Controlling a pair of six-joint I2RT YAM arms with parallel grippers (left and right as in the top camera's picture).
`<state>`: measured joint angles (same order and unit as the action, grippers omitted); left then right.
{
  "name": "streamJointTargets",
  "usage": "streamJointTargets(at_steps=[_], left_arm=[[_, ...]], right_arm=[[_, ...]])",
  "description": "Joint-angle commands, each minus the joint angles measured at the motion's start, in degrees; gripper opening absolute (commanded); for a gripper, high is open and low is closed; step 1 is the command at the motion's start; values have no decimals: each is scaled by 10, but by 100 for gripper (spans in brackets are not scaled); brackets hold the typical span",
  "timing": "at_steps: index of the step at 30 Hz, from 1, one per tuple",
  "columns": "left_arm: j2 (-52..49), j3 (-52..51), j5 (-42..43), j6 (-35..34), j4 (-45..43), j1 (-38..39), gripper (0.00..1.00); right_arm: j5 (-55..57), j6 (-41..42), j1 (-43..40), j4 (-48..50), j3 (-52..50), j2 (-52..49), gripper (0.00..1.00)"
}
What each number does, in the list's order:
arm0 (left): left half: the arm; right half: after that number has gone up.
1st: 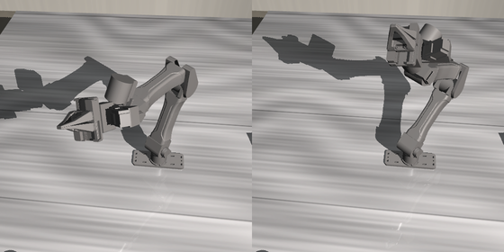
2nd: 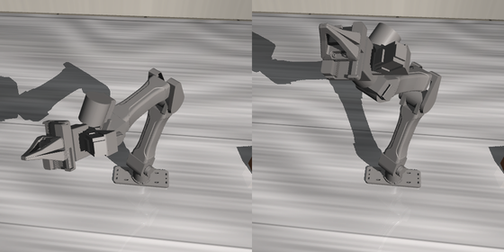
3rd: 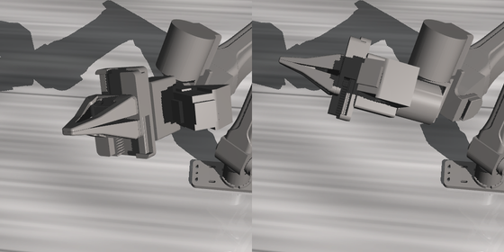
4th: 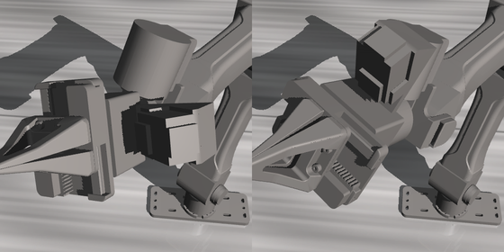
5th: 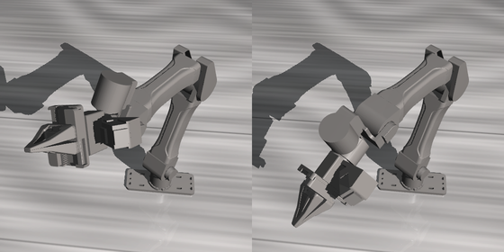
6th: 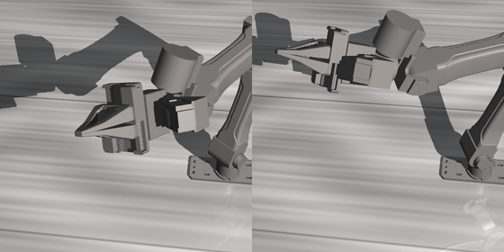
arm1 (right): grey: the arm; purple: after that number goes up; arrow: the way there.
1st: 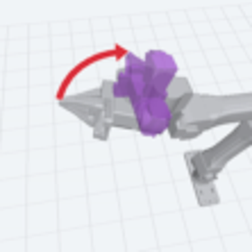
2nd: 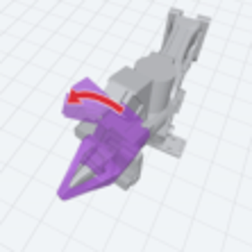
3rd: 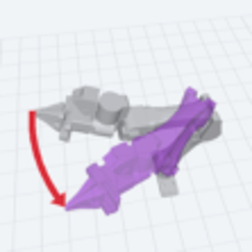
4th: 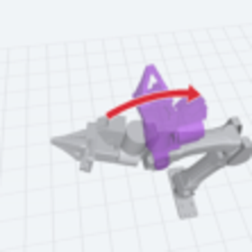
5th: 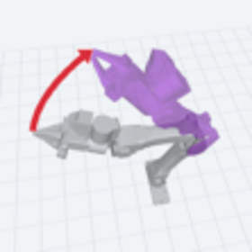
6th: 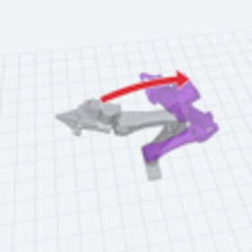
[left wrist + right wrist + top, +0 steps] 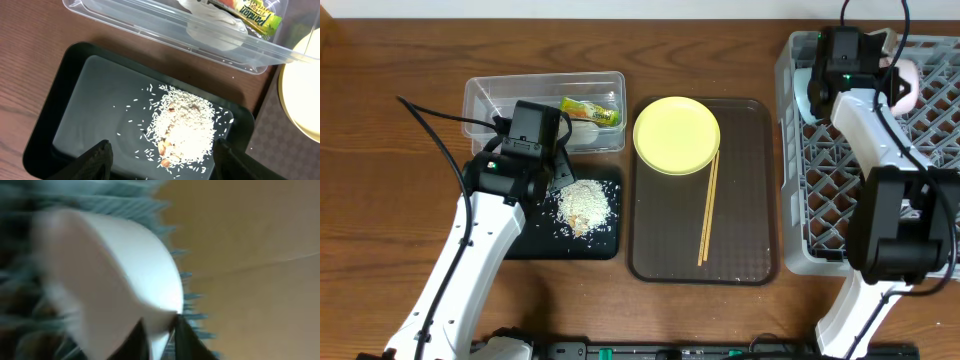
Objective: Sort waste into correct bins and load items into the dishwasher rack
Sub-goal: 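Lift the pink bowl and carry it toward the dish rack, then move the right gripper to the yellow plate rim and grasp it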
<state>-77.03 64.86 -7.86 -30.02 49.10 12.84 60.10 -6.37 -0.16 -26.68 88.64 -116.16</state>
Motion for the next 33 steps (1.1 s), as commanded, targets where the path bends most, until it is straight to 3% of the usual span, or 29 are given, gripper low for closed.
streamJointTargets(at_steps=[1, 4, 6, 15, 21, 27, 33], left_arm=[[-1, 9, -3, -3, 1, -3, 67], [-1, 9, -3, -3, 1, -3, 67], [-1, 9, -3, -3, 1, -3, 67], [-1, 9, -3, -3, 1, -3, 67], [-1, 9, -3, -3, 1, -3, 67], [-1, 9, -3, -3, 1, -3, 67], [-1, 9, -3, -3, 1, -3, 67]], right_arm=[[-216, 42, 20, -30, -7, 40, 36], [-320, 42, 20, -64, -7, 84, 54], [-381, 42, 21, -88, -7, 110, 60], [-730, 102, 66, -153, -8, 163, 63], [-706, 110, 132, -158, -19, 126, 63], [-629, 214, 176, -149, -19, 40, 56], [-629, 258, 188, -112, -19, -44, 40]])
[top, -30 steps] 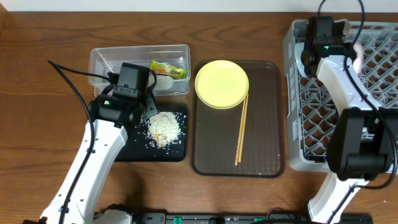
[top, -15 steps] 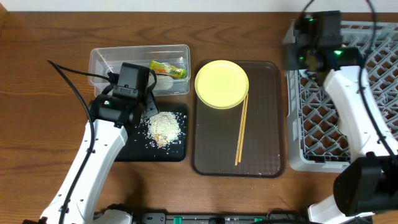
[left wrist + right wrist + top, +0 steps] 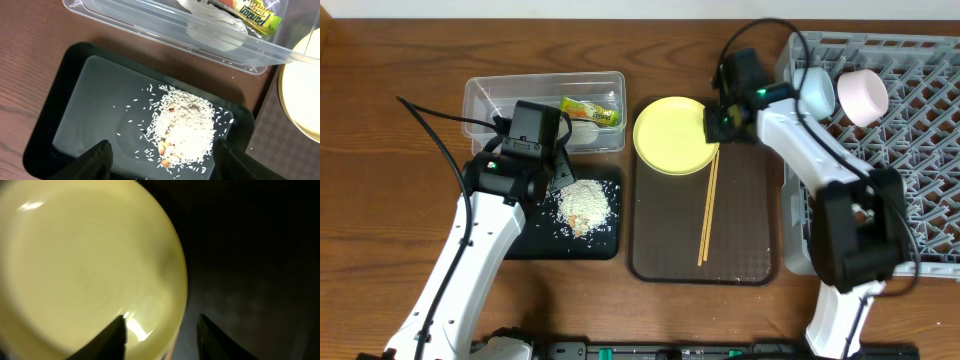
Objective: Sort waste into correct bins and load items into the dishwasher rack
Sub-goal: 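Move the right gripper to the yellow plate rim and grasp it, then lift the yellow plate and stand it upright in the dish rack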
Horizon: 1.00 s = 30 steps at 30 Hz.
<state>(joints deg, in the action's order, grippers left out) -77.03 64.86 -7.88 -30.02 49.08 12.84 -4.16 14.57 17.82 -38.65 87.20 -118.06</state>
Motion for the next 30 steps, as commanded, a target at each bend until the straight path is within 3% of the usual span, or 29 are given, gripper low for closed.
streamJointTargets(at_steps=[1, 4, 7, 8, 13, 18, 25, 30], left_arm=[[-1, 9, -3, -3, 2, -3, 67], [-1, 9, -3, -3, 2, -3, 67], [-1, 9, -3, -3, 2, -3, 67], [-1, 9, -3, -3, 2, -3, 67], [-1, 9, -3, -3, 2, -3, 67], [-1, 9, -3, -3, 2, -3, 67], [-1, 9, -3, -3, 2, -3, 67], [-1, 9, -3, -3, 1, -3, 67]], right_arm=[[13, 61, 8, 14, -5, -36, 38], [14, 82, 9, 28, -5, -57, 30], [14, 84, 9, 34, -5, -62, 5], [14, 83, 9, 36, -4, -60, 1], [64, 73, -4, 30, 19, -17, 1], [131, 37, -40, 20, 28, 90, 1], [239, -70, -104, -45, 28, 226, 1], [376, -124, -157, -110, 28, 285, 1]])
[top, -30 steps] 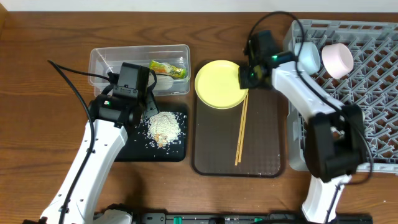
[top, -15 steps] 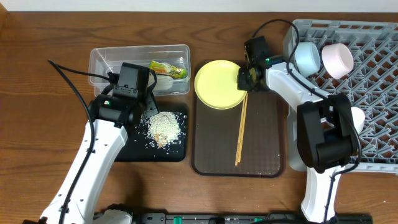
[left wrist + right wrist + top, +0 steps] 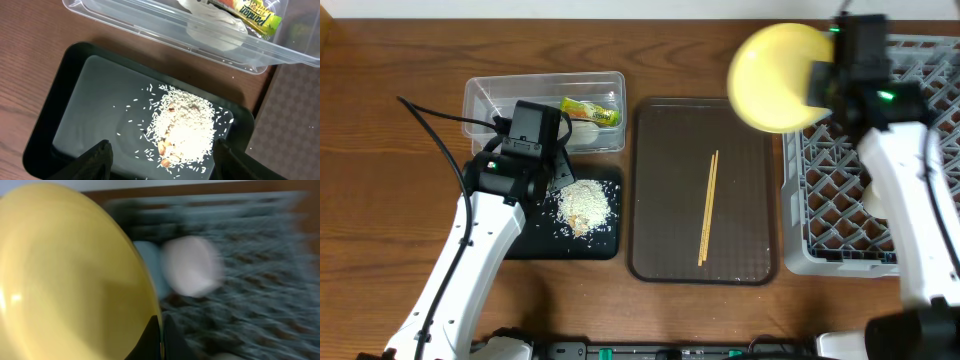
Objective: Sort waste into correct bins and load items into the dishwasher rack
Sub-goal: 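Lift the yellow plate and stand it upright in the dish rack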
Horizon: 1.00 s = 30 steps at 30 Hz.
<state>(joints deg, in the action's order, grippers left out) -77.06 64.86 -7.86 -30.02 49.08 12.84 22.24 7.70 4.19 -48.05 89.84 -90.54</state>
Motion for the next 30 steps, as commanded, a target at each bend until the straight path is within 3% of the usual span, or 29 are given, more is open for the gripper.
streamJointTargets(at_steps=[1, 6, 14, 27, 28, 29, 30], left_arm=[[-1, 9, -3, -3, 1, -3, 67], [-1, 9, -3, -3, 2, -3, 67], [-1, 9, -3, -3, 2, -3, 67], [-1, 9, -3, -3, 1, -3, 67], [-1, 9, -3, -3, 2, -3, 67], [-1, 9, -3, -3, 2, -3, 67], [-1, 9, -3, -3, 2, -3, 67]], right_arm=[[143, -62, -31, -29, 2, 18, 1], [259, -82, -61, -98, 1, 31, 1], [271, -57, -66, -119, -35, 28, 1], [251, -60, -63, -5, -113, 28, 1], [231, -60, -62, 6, -113, 28, 4], [205, -60, -60, 15, -113, 28, 13], [178, -60, -58, 22, -113, 28, 30]])
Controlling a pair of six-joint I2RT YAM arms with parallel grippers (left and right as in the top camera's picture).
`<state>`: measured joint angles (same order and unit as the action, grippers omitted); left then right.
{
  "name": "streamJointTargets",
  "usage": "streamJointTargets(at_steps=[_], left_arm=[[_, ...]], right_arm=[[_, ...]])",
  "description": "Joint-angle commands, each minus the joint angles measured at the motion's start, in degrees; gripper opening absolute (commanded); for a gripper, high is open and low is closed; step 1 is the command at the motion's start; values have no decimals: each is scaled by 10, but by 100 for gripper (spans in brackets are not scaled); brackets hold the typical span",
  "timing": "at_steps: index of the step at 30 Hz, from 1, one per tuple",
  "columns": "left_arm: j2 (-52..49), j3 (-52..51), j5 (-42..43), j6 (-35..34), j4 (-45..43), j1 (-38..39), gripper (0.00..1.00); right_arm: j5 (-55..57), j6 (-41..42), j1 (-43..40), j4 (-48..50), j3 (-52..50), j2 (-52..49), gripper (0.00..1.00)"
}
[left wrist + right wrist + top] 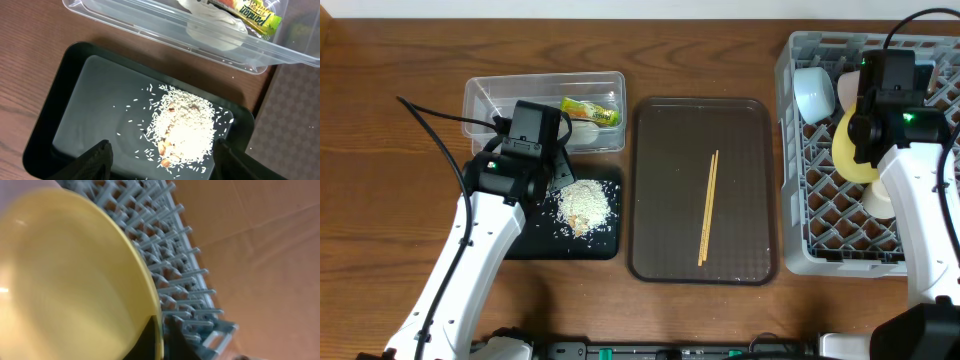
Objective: Sort waste into correct bins and load items into the dishwasher rack
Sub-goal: 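Lift the yellow plate and stand it upright in the dish rack, then reach the right gripper down to the wooden chopsticks and grasp them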
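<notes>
A yellow plate [848, 150] stands on edge among the tines of the grey dishwasher rack [920, 250]. My right gripper [162, 336] is shut on its rim, and the plate [70, 275] fills most of the right wrist view. Two chopsticks [708, 205] lie on the brown tray [660, 240]. My left gripper [162, 162] hangs open over the black bin [80, 95], which holds rice and food scraps [185, 127]. Its fingers [97, 159] hold nothing.
A clear container [500, 95] behind the black bin holds a snack wrapper [591, 111] and white plastic. In the rack sit a white bowl [813, 92], a pink cup [847, 88] partly hidden by the arm, and a cream dish [877, 200].
My right gripper held the yellow plate in the air by the rack's left edge. Now the plate is lower and stands on edge inside the rack. The left arm has not moved.
My right gripper was first at the white bowl in the rack, with the plate lying on the brown tray. Then it was open at the plate's rim. Then it held the plate up near the rack, and now the plate stands inside it. The left arm stayed still.
</notes>
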<state>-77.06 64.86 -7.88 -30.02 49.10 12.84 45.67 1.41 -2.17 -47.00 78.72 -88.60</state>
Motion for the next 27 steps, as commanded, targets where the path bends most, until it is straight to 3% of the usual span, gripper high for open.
streamJointTargets(at_steps=[1, 3, 4, 8, 11, 14, 21, 27], left_arm=[[-1, 9, -3, -3, 1, -3, 67], [-1, 9, -3, -3, 2, -3, 67], [-1, 9, -3, -3, 2, -3, 67], [-1, 9, -3, -3, 1, -3, 67], [-1, 9, -3, -3, 1, -3, 67], [-1, 9, -3, -3, 1, -3, 67], [-1, 9, -3, -3, 1, -3, 67], [-1, 9, -3, -3, 1, -3, 67]], right_arm=[[-82, 3, 7, 14, -1, 8, 45], [-146, 2, 8, 18, -1, 8, 64], [-180, 2, 7, 20, -1, 9, 65], [-286, 3, 8, 30, -1, 16, 64], [-436, 4, 12, 38, -1, 33, 62], [-519, 45, 30, 33, -1, 46, 62], [-536, 64, 123, -24, -24, 33, 62], [-536, 135, 200, -29, -125, 4, 57]])
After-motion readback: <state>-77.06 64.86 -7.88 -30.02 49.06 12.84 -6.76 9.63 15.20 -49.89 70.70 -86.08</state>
